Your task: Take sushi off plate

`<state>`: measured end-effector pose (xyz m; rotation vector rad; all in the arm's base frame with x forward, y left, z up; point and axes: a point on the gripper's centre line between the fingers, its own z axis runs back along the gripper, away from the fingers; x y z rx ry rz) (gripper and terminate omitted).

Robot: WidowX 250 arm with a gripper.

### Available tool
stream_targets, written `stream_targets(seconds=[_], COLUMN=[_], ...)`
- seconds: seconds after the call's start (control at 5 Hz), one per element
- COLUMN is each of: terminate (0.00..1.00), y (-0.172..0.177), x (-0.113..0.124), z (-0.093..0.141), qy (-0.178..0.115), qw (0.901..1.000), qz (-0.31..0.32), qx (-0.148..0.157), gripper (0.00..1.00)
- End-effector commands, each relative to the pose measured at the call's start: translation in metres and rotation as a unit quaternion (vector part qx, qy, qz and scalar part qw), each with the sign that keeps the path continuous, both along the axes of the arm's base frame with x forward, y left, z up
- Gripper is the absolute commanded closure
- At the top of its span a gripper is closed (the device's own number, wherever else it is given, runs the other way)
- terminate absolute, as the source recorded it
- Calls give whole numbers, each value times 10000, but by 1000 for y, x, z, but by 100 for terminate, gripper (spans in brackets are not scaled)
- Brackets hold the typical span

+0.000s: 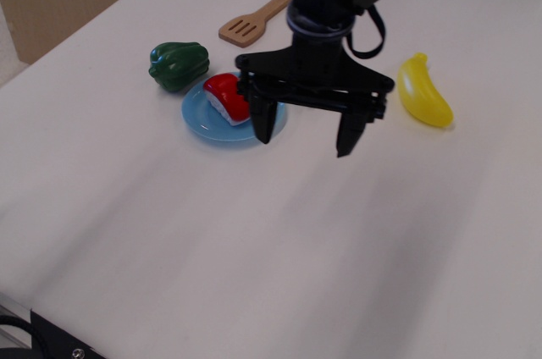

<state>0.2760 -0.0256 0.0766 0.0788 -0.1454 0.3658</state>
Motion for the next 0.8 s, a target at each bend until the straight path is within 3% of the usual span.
stream_targets(seconds=[0.0, 0.4, 0.6], terminate=[0, 0, 0], y=[47, 91, 103], x=[23, 41, 44], z=[14, 7, 0], qy=[-703, -1007, -1017], qw=[9844, 9615, 9543], qz=[1610, 2551, 2804], qx=[-47, -137, -153], gripper=[0, 0, 0])
